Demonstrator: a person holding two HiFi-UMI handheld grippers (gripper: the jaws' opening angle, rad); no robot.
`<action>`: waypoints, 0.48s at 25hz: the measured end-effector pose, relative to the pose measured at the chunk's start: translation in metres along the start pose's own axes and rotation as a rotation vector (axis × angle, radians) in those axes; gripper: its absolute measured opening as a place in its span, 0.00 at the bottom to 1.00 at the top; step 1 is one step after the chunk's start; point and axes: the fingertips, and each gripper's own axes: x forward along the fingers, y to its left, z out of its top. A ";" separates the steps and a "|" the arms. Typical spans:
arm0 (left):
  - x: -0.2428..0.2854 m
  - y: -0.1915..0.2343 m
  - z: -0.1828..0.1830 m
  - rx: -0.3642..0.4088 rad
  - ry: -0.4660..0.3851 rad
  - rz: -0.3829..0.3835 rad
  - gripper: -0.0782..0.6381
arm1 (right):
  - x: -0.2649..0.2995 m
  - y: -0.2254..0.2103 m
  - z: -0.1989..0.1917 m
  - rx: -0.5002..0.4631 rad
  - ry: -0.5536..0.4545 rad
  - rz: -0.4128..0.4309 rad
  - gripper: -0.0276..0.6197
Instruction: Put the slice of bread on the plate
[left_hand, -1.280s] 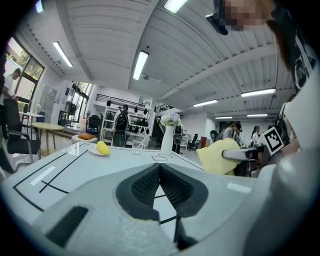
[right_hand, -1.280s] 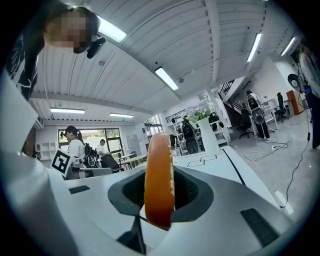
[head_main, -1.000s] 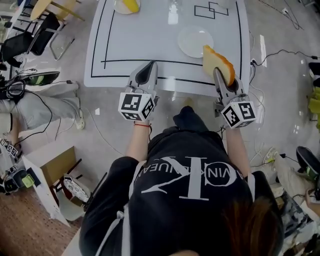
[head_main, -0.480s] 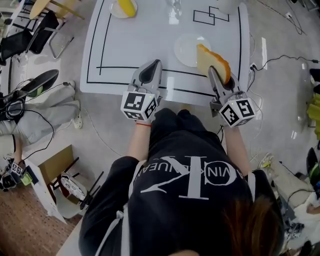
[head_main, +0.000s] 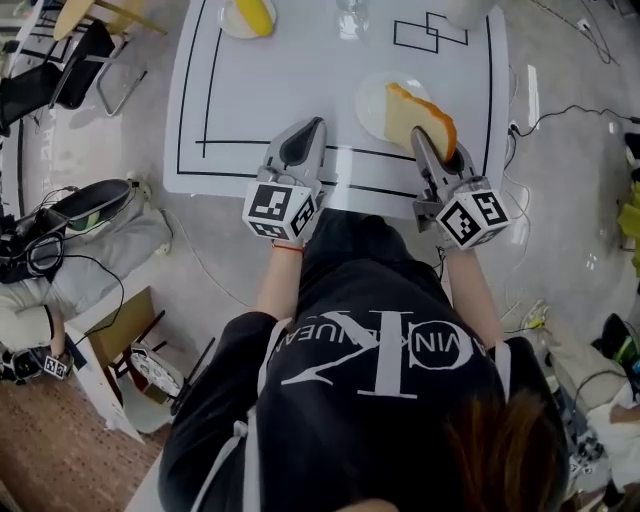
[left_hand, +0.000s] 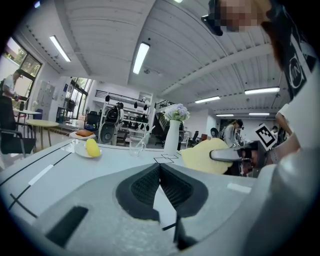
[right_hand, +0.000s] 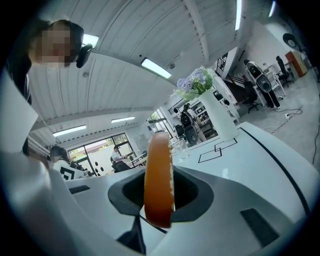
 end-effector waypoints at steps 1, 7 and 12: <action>0.005 0.001 0.001 0.006 0.003 -0.010 0.11 | 0.004 -0.001 0.000 0.020 -0.001 -0.002 0.19; 0.028 0.008 0.005 0.025 0.018 -0.053 0.11 | 0.026 -0.009 0.000 0.086 0.013 -0.013 0.19; 0.037 0.016 0.006 0.018 0.028 -0.062 0.11 | 0.036 -0.019 0.001 0.253 0.010 -0.004 0.19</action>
